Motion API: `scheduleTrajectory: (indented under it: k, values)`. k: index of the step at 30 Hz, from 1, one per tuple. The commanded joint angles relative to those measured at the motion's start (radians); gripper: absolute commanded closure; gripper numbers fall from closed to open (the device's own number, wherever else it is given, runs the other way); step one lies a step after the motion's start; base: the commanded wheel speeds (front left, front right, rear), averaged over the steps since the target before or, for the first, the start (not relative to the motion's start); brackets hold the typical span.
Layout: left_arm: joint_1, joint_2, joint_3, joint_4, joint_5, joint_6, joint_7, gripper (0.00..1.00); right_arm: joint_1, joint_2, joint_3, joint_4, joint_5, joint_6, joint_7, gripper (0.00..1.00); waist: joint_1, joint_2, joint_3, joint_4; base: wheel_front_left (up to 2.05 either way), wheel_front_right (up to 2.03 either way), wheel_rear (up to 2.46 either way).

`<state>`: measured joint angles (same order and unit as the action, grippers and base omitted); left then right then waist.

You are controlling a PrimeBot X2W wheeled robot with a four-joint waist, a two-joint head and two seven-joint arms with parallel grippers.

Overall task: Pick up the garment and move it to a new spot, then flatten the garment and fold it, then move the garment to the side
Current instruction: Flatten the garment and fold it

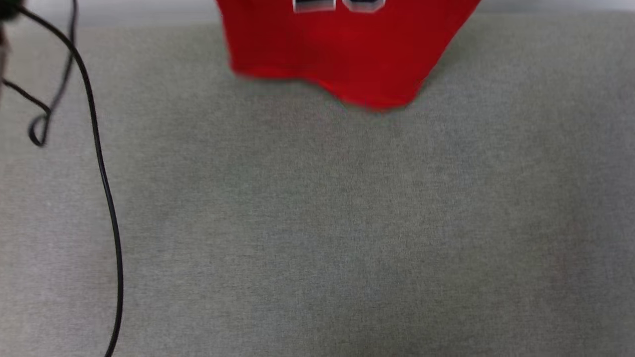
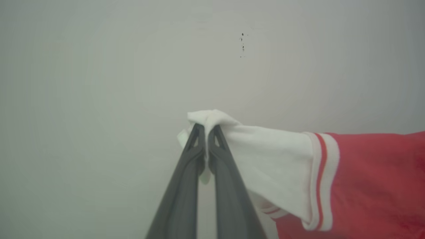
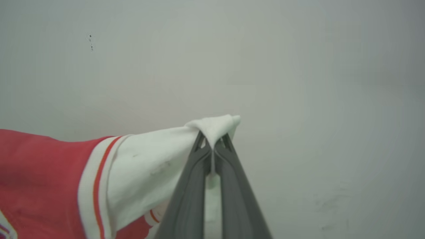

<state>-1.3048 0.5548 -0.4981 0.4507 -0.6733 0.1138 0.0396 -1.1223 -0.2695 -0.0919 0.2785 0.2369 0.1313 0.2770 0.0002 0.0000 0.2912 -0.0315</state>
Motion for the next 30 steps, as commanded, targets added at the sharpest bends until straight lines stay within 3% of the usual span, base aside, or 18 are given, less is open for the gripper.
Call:
scheduleTrajectory:
  k: [1, 10, 17, 22, 30]
  values:
    - [-0.058, 0.0, -0.002, 0.035, 0.025, -0.011, -0.024, 1.0, -0.076, 0.001, 0.01, 0.041, -0.014, -0.001, -0.028, 1.0, -0.0002, 0.0, 0.068, -0.023, 0.0, 0.0, 0.0]
    - [-0.266, -0.014, 0.009, 0.175, 0.061, -0.045, -0.1, 1.0, -0.363, 0.025, 0.045, 0.246, -0.042, -0.001, -0.139, 1.0, -0.0002, 0.0, 0.185, -0.047, 0.0, 0.0, 0.0]
    - [-0.286, -0.042, 0.008, 0.297, 0.031, -0.081, -0.099, 1.0, -0.455, 0.054, 0.096, 0.385, -0.036, -0.001, -0.211, 1.0, -0.0002, 0.0, 0.254, -0.044, 0.0, 0.0, 0.0]
    - [-0.24, -0.077, 0.011, 0.398, -0.014, -0.118, -0.092, 1.0, -0.44, 0.075, 0.132, 0.496, -0.004, -0.001, -0.248, 1.0, -0.0002, 0.0, 0.273, -0.04, 0.0, 0.0, 0.0]
    - [-0.078, -0.142, 0.036, 0.56, -0.109, -0.192, -0.121, 1.0, -0.276, 0.097, 0.205, 0.663, 0.08, -0.001, -0.288, 1.0, -0.0002, 0.0, 0.229, -0.032, 0.0, 0.0, 0.0]
